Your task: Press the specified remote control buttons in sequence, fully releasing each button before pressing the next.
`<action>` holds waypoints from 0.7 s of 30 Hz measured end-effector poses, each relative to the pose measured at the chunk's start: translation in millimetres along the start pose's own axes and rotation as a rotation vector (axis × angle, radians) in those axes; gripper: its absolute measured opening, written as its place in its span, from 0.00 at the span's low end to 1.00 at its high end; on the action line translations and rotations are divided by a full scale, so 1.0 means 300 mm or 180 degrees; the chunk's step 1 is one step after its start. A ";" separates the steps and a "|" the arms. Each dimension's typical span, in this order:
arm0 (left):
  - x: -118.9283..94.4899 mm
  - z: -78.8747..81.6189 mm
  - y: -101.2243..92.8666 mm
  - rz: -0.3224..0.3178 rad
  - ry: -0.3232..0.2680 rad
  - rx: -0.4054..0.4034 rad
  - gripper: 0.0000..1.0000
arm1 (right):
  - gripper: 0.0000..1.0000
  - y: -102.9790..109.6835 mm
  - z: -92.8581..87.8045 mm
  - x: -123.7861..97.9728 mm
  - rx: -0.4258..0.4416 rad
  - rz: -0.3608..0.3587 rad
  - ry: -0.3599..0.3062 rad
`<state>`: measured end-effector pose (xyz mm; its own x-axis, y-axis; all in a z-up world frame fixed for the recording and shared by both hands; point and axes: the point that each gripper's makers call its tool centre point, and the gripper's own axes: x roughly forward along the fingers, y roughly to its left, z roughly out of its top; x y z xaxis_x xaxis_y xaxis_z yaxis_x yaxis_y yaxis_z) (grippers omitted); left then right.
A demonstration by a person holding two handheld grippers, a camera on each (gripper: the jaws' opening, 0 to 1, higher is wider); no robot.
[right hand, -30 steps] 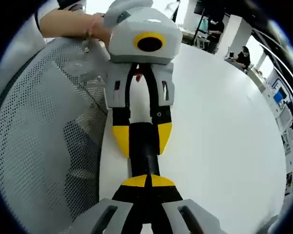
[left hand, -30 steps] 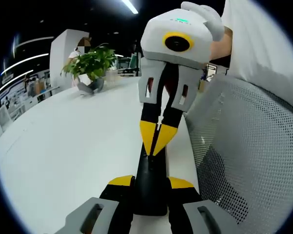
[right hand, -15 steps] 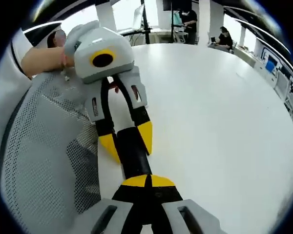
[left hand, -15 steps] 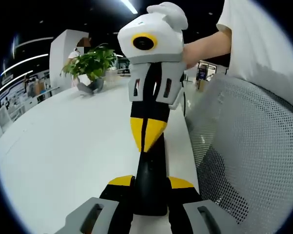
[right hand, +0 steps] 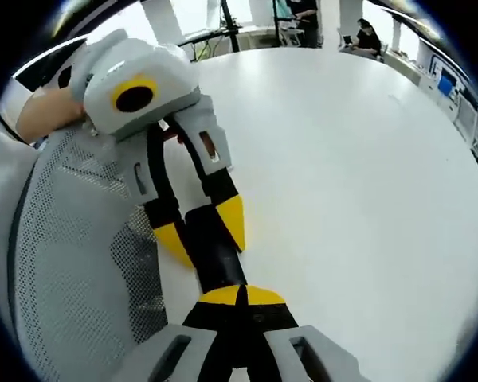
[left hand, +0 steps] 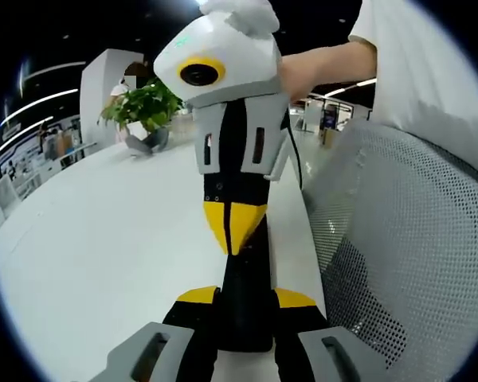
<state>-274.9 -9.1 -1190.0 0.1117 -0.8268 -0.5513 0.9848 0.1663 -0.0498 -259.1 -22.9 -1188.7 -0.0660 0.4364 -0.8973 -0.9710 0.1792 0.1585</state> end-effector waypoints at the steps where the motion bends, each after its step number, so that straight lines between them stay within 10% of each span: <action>1: 0.000 0.000 0.000 0.0001 0.0001 0.0004 0.25 | 0.00 0.004 -0.001 -0.003 0.0011 0.0002 0.0015; 21: -0.001 -0.002 0.000 0.0013 0.0004 0.0023 0.25 | 0.00 0.066 0.033 -0.015 -0.0403 -0.0147 -0.0448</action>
<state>-275.0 -8.5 -1190.4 0.1157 -0.8254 -0.5525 0.9853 0.1659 -0.0415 -275.7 -12.5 -1177.5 0.0035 0.5509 -0.8346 -0.9940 0.0933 0.0574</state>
